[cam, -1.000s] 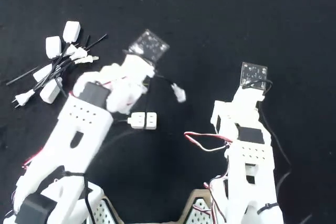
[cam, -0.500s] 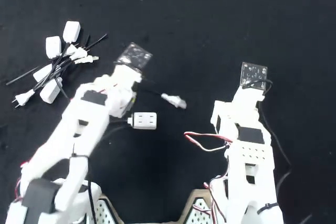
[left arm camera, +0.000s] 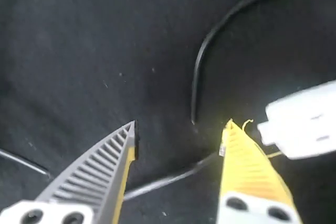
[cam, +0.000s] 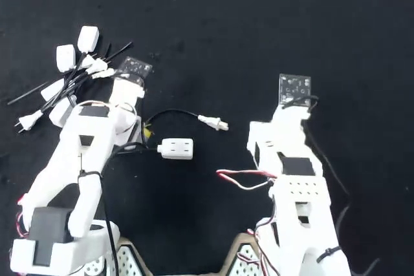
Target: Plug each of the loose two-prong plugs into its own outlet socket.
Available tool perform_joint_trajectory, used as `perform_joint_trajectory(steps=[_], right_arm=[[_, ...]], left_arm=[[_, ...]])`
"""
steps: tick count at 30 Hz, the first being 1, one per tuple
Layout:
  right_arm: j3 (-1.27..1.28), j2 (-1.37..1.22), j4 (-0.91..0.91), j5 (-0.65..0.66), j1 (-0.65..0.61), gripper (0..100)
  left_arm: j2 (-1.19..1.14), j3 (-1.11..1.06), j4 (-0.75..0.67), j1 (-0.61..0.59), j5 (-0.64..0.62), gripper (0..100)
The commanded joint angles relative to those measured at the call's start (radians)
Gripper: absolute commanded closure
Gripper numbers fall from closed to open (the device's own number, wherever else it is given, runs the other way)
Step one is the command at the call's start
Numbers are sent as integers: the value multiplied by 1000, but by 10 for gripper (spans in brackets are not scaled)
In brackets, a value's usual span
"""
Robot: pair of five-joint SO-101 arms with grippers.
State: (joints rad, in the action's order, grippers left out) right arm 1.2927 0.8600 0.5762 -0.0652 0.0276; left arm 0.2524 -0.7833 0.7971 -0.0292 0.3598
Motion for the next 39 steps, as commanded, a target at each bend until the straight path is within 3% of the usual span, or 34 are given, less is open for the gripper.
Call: perform_joint_trajectory(steps=[1, 7, 18, 32, 36, 39], right_arm=[[-4, 2, -91, -2, -20, 917], [-24, -1, -95, 0, 14, 917], [176, 2, -227, 0, -18, 920], [24, -8, -235, 0, -327, 897], [-22, -82, -226, 0, -327, 815], [-87, -157, -189, -2, -276, 815]], left_arm=[[3, 44, 9, -19, -103, 737], [0, 38, 17, -16, -221, 737], [11, -5, 17, -12, -230, 737], [166, -162, -97, -1, -226, 737], [169, -168, -97, -2, -226, 737], [169, -168, -97, -2, -226, 737]])
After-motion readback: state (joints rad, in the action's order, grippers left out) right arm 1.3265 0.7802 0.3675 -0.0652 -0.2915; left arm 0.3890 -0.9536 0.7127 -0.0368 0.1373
